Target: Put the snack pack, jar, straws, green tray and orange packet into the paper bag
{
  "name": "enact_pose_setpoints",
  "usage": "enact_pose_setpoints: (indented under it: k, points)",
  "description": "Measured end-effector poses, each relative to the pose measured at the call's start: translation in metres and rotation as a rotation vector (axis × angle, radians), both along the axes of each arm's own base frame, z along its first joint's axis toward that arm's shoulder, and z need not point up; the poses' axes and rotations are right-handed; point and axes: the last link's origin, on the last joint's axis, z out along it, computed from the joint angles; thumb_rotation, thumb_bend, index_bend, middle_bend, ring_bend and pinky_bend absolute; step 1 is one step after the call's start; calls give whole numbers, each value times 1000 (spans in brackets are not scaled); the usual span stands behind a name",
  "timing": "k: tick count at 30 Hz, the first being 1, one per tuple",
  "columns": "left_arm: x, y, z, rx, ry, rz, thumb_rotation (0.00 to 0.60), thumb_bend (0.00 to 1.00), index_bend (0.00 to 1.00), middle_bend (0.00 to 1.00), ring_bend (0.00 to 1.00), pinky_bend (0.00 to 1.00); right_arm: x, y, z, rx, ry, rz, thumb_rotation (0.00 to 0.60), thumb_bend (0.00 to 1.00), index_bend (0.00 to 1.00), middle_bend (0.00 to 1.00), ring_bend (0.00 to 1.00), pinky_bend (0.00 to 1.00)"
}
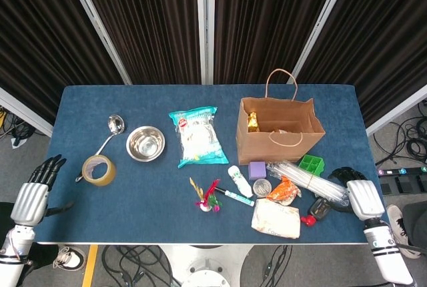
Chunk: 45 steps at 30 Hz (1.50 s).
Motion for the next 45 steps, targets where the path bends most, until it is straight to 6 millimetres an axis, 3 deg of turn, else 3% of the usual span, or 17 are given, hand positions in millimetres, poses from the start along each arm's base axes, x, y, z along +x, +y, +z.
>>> enact_pose_setpoints:
  k: [14,30,34,40,45]
  points:
    - [-3,-1,2,11,-2,-14,600,49,100,143,12,155,-7,5,-14,-29,-141,-37,600,0,315,228,149,255]
    - [-5,-2,0,2,0,-8,600,49,100,143,12,156,-13,-2,-38,-12,-193,-70,600,0,316,267,184,303]
    - [-5,-2,1,2,2,-7,600,50,99,143,12,155,-12,-5,-42,-12,-208,-71,600,6,363,302,234,372]
    - [-4,-1,2,7,-4,-12,600,49,99,143,12,156,-7,-4,-43,-53,-221,-37,600,187,540,425,378,581]
    - [-4,-2,-1,1,-2,-11,600,49,99,143,12,156,-9,-3,-46,-60,-211,-37,600,252,567,442,399,614]
